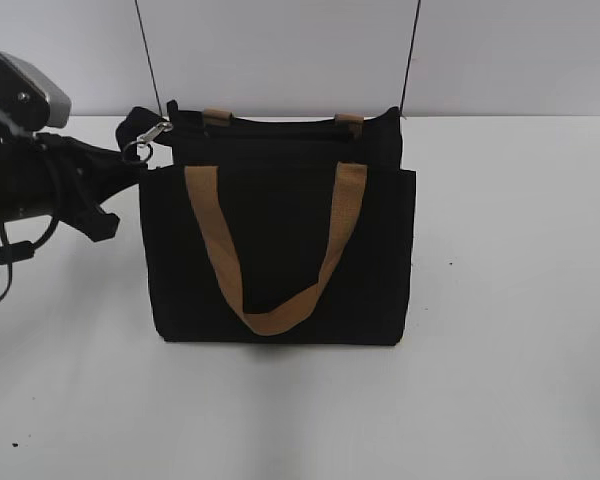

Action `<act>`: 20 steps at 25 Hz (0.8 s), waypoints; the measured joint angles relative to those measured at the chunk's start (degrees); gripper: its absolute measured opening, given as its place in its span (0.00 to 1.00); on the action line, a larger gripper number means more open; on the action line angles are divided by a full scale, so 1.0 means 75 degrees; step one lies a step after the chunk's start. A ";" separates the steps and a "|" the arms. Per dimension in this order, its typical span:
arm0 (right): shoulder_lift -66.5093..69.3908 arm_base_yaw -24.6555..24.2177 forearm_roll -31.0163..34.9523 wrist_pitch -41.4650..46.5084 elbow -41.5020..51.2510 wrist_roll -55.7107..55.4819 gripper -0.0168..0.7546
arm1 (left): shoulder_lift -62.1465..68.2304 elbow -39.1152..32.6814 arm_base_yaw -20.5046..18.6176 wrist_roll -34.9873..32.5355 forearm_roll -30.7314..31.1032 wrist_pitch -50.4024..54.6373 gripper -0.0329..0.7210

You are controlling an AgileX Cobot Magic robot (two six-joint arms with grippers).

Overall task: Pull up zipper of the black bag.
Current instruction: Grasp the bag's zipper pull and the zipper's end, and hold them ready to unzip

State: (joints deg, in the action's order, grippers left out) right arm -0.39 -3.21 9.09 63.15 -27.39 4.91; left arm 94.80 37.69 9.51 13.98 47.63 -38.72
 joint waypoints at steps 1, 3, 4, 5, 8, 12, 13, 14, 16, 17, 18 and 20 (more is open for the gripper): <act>0.0000 0.0000 0.0000 0.0000 0.0000 0.0000 0.68 | -0.0142 0.0000 0.0000 -0.0140 -0.0059 0.0112 0.09; 0.0000 0.0000 0.0000 0.0000 0.0000 0.0000 0.68 | -0.0396 0.0000 0.0000 -0.0352 -0.0206 0.0231 0.09; 0.0000 0.0000 0.0000 0.0000 0.0000 0.0000 0.68 | -0.0483 0.0000 0.0000 -0.0411 -0.0313 0.0254 0.09; 0.0000 0.0000 0.0000 0.0000 0.0000 0.0000 0.68 | -0.0584 0.0000 0.0000 -0.0461 -0.0408 0.0280 0.09; 0.0000 0.0000 0.0000 0.0000 0.0000 0.0000 0.68 | -0.0887 0.0000 0.0000 -0.0511 -0.0554 0.0351 0.09; 0.0000 0.0025 0.0021 0.0000 0.0000 -0.0048 0.68 | -0.1346 0.0000 0.0000 -0.0392 -0.0618 0.0539 0.09; 0.0000 0.0052 0.0093 -0.0009 -0.0009 -0.0067 0.68 | -0.1456 0.0007 0.0000 -0.0298 -0.0618 0.0572 0.09; 0.0000 0.0067 0.0173 -0.0033 -0.0037 -0.0092 0.68 | -0.1552 0.0040 0.0000 -0.0186 -0.0627 0.0612 0.09; 0.0194 0.0085 0.0350 -0.0224 -0.0211 -0.0107 0.68 | -0.1700 0.0122 0.0009 0.0020 -0.0627 0.0747 0.09; 0.0354 0.0085 0.0457 -0.0458 -0.0323 -0.0117 0.68 | -0.1774 0.0150 0.0028 0.0086 -0.0627 0.0837 0.09; 0.0610 0.0085 0.0553 -0.0843 -0.0397 -0.0165 0.68 | -0.1827 0.0174 0.0049 0.0117 -0.0627 0.0932 0.09; 0.1087 0.0085 0.0750 -0.1436 -0.0444 -0.0204 0.68 | -0.1897 0.0247 0.0104 0.0133 -0.0627 0.1140 0.09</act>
State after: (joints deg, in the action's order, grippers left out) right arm 7.76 -2.57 14.72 52.38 -30.72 3.38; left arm 80.57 39.54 10.29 14.98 42.93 -30.17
